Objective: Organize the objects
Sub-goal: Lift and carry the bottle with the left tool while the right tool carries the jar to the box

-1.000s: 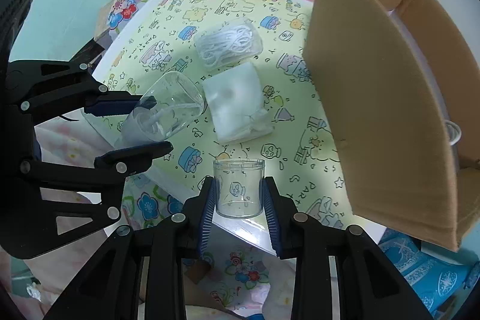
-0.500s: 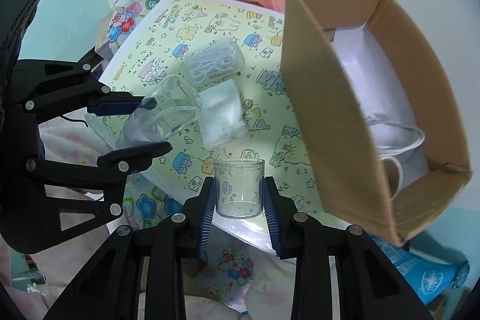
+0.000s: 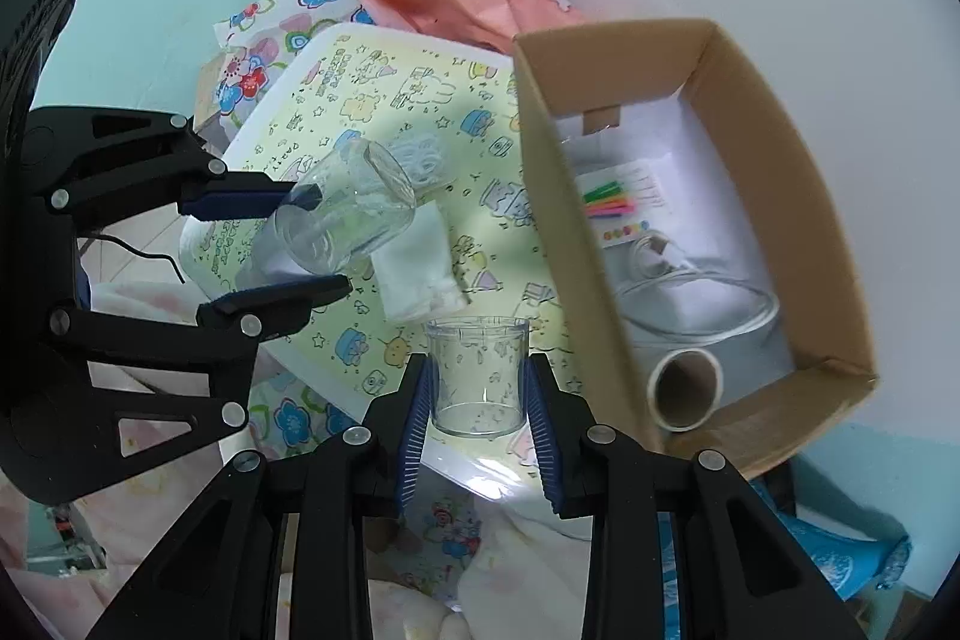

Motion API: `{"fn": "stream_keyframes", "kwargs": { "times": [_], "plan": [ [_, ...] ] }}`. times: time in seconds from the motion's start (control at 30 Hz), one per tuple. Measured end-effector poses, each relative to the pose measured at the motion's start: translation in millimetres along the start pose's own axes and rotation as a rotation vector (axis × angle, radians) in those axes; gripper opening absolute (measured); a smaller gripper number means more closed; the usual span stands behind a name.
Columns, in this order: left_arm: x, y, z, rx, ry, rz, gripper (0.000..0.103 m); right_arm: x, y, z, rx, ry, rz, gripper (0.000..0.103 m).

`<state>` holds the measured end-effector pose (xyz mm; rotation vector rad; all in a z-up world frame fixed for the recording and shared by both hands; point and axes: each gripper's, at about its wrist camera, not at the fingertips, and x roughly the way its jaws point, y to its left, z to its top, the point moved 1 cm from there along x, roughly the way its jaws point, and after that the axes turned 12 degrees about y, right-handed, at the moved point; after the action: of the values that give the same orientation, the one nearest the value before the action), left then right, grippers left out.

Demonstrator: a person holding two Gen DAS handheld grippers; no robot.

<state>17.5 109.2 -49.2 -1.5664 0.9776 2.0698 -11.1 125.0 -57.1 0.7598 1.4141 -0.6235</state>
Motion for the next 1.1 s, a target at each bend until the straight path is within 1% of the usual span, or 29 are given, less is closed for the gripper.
{"fn": "stream_keyframes", "kwargs": {
  "times": [0.2, 0.3, 0.37, 0.47, 0.83, 0.9, 1.1],
  "plan": [
    [-17, -8, 14, 0.032, -0.018, 0.009, 0.035, -17, -18, -1, 0.027, -0.011, -0.001, 0.035],
    [-28, -11, 22, 0.046, -0.029, 0.002, 0.035, -22, -24, -1, 0.033, -0.017, -0.001, 0.035],
    [-34, -14, 28, 0.061, -0.039, 0.004, 0.035, -31, -31, 1, 0.032, -0.025, -0.022, 0.035],
    [-41, -17, 38, 0.074, -0.049, 0.004, 0.035, -37, -40, 2, 0.041, -0.031, -0.025, 0.035],
    [-45, -27, 82, 0.11, -0.062, -0.007, 0.035, -44, -79, 5, 0.092, -0.044, -0.028, 0.035],
    [-47, -30, 88, 0.122, -0.066, -0.013, 0.035, -46, -86, 5, 0.101, -0.045, -0.016, 0.035],
    [-49, -35, 106, 0.145, -0.073, -0.014, 0.035, -52, -101, 7, 0.114, -0.053, -0.025, 0.035]
  ]
}}
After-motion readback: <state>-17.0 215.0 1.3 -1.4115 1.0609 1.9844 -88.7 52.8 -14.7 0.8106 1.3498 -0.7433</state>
